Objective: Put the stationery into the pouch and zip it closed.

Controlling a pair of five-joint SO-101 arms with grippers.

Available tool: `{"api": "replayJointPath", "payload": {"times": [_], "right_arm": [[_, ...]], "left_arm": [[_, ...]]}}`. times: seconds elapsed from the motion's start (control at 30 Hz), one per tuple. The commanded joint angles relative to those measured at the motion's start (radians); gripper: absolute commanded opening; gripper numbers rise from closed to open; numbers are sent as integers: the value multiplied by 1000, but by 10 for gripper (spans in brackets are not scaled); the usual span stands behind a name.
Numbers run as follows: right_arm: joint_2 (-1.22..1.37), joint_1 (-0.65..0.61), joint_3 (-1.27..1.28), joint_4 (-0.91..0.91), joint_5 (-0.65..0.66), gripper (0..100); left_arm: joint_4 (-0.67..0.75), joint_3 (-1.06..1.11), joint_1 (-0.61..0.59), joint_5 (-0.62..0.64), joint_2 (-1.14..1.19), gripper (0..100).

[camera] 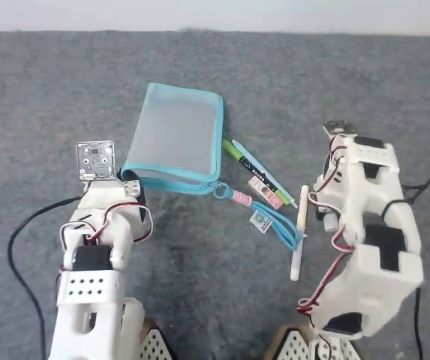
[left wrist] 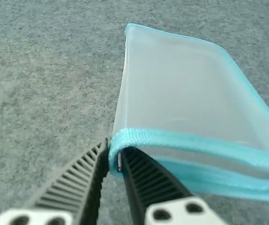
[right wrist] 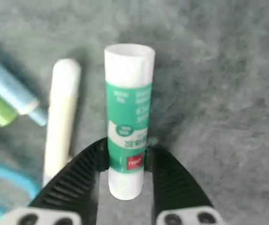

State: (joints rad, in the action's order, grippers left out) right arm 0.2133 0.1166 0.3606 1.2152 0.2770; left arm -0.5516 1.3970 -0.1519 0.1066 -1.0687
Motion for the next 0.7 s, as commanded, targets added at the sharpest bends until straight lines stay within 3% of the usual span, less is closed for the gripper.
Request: {"api": "replayJointPath", "payload": {"times": [0.0,0.3,0.47,0.67], "right_arm": [[-275,-59,51,39,28,6],[-728,-435,64,277,101,6],[-719,-644,55,275,118,6],[-515,-667,-98,275,63,6]], "left_arm": [[-9,-4,12,11,-14,12],[-8,-8,137,49,-21,12],[12,-8,190,49,-21,12],[12,-8,261,48,-21,12]]}}
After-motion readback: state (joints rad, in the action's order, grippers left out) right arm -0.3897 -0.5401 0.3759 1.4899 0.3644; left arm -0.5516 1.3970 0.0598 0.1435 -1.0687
